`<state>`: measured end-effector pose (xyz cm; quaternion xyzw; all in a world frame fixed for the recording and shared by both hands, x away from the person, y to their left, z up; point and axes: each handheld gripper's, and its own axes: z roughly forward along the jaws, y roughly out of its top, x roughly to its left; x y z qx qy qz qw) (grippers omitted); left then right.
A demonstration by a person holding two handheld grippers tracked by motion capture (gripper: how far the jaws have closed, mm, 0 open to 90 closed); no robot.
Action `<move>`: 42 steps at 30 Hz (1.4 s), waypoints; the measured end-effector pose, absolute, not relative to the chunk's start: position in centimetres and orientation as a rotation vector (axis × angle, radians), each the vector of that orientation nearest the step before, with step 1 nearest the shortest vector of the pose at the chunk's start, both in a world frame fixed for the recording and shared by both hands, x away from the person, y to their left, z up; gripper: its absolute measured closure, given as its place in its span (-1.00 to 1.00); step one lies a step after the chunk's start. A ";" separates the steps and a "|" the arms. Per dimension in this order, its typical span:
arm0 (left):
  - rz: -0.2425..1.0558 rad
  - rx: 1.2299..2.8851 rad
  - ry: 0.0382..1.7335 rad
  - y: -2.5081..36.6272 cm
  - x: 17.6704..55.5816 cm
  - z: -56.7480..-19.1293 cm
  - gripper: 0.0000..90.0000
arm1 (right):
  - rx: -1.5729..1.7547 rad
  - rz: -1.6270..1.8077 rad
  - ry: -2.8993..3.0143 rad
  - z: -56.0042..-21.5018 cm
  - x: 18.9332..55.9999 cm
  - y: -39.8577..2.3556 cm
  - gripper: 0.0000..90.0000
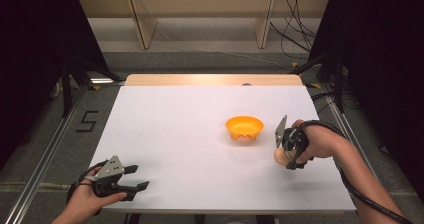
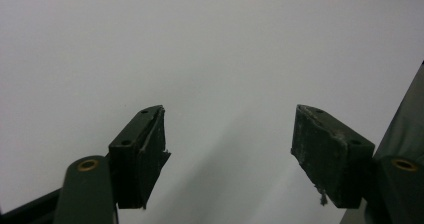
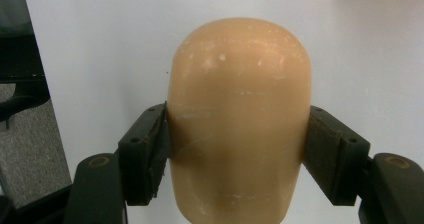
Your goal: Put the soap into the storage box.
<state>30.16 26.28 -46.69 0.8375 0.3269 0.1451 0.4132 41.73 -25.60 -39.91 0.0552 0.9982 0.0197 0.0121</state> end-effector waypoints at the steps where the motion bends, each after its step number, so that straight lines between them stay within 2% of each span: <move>1: 0.360 2.097 0.835 26.2 30.1 -46.7 -0.35 | 0.173 0.063 3.119 -39.9 41.8 -25.6 -0.25; 26: 0.372 2.123 0.786 26.4 30.2 -46.5 -0.35 | 0.114 0.055 3.112 -39.4 42.9 -24.5 -0.25; 42: 0.343 2.094 0.832 26.2 30.0 -46.7 -0.35 | 0.146 0.101 3.054 -39.1 43.4 -24.0 -0.25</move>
